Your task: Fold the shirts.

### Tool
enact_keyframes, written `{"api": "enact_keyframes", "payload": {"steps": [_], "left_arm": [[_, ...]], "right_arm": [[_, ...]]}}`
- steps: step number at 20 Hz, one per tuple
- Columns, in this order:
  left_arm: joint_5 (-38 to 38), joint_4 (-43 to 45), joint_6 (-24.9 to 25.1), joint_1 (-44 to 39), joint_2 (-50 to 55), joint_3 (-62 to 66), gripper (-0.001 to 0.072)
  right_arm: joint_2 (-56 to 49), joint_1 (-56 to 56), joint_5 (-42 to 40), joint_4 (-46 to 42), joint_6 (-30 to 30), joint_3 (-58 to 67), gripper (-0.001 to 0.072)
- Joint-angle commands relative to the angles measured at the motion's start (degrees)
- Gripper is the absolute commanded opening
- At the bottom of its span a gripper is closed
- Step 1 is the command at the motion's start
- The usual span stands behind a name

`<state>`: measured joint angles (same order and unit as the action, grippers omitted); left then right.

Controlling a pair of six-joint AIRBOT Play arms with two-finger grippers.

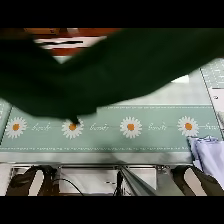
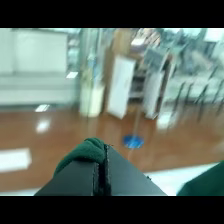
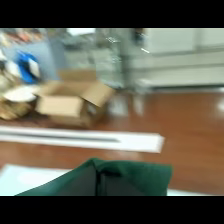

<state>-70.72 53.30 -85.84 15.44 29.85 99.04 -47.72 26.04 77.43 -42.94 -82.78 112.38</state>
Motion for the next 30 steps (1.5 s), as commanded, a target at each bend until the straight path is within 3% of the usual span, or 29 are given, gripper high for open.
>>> {"api": "enact_keyframes", "payload": {"steps": [1, 4, 6, 10, 14, 17, 19, 23, 27, 30], "left_arm": [[-16.5, 8.4, -7.4, 0.0, -5.4, 0.6, 0.0022], [-27.1, 8.8, -9.0, 0.0, -6.5, 0.6, 0.0022], [-35.1, 9.0, -9.0, 0.0, -5.6, 0.4, 0.0022], [-34.9, 8.2, -9.3, -0.3, -5.7, -3.3, 0.0021], [-34.0, 8.3, -7.2, -0.3, -5.3, -21.3, 0.0021], [-21.0, 6.5, -5.9, -0.3, -4.1, -42.2, 0.0021], [-8.2, -3.4, -3.0, -0.3, -1.0, -53.2, 0.0021], [16.2, -25.8, 13.4, -1.5, 9.6, -62.4, 0.0022], [25.2, -38.2, 27.8, -4.2, 22.1, -62.3, 0.0023], [27.4, -42.8, 34.2, -8.3, 31.5, -62.3, 0.0023]], "right_arm": [[5.3, 0.0, 14.7, -10.8, -3.7, 1.2, 0.0026], [6.0, -0.2, 27.4, -12.1, -3.5, 1.2, 0.0026], [5.7, -3.4, 28.9, -15.5, -4.0, 0.9, 0.0026], [3.6, -12.0, 28.9, -28.1, -4.3, -1.5, 0.0025], [-1.1, -17.9, 27.8, -34.6, -2.3, -18.7, 0.0025], [-10.8, -19.5, 20.7, -36.5, -0.6, -28.6, 0.0026], [-19.0, -20.2, 14.1, -32.3, -0.3, -28.8, 0.0026], [-30.1, -20.2, -6.4, -19.6, 3.8, -28.8, 0.0026], [-34.8, -20.2, -24.5, -16.1, 4.4, -28.8, 0.0027], [-37.4, -20.2, -28.6, -16.2, 4.4, -28.8, 0.0027]]}}
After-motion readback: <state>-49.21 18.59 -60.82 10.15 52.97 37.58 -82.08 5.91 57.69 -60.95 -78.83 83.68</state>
